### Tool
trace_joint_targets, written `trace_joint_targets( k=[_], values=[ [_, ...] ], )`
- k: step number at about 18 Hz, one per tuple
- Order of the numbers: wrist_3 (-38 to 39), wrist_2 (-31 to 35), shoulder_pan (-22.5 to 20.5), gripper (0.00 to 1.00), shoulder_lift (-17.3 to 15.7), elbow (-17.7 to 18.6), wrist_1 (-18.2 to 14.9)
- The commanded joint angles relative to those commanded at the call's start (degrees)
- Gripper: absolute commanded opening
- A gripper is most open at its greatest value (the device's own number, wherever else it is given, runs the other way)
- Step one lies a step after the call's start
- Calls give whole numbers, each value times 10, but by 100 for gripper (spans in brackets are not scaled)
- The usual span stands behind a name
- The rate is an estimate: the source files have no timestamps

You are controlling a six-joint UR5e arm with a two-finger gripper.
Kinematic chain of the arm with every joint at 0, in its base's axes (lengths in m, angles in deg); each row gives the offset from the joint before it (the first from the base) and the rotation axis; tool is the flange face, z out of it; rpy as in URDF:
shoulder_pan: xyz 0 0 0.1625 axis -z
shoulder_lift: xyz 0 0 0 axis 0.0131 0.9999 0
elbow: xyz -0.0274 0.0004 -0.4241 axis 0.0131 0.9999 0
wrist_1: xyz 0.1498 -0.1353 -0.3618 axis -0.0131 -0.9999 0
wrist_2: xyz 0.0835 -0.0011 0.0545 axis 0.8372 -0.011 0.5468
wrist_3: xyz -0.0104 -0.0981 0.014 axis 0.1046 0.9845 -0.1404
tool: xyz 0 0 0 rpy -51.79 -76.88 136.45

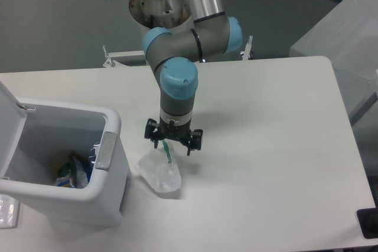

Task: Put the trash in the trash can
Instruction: 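Lower the gripper onto the crumpled clear plastic bag and grasp it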

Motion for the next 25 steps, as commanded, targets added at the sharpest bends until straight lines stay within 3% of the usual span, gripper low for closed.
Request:
trace_joint_targets(
  k=[2, 6, 11, 13, 19, 22, 25],
  values=[
    [0, 1, 0, 50, 1, 2, -1],
    [-1, 10, 0, 11, 2, 0, -2],
    [-2, 12, -26, 4, -1, -31, -5],
    [1, 4, -39, 4, -3, -60, -4],
    [123, -126, -90, 4, -3, -219, -2],
    [233, -157, -100, 5, -2, -276, 6],
    [280, -170, -96, 6, -4, -318, 6]
  ],
)
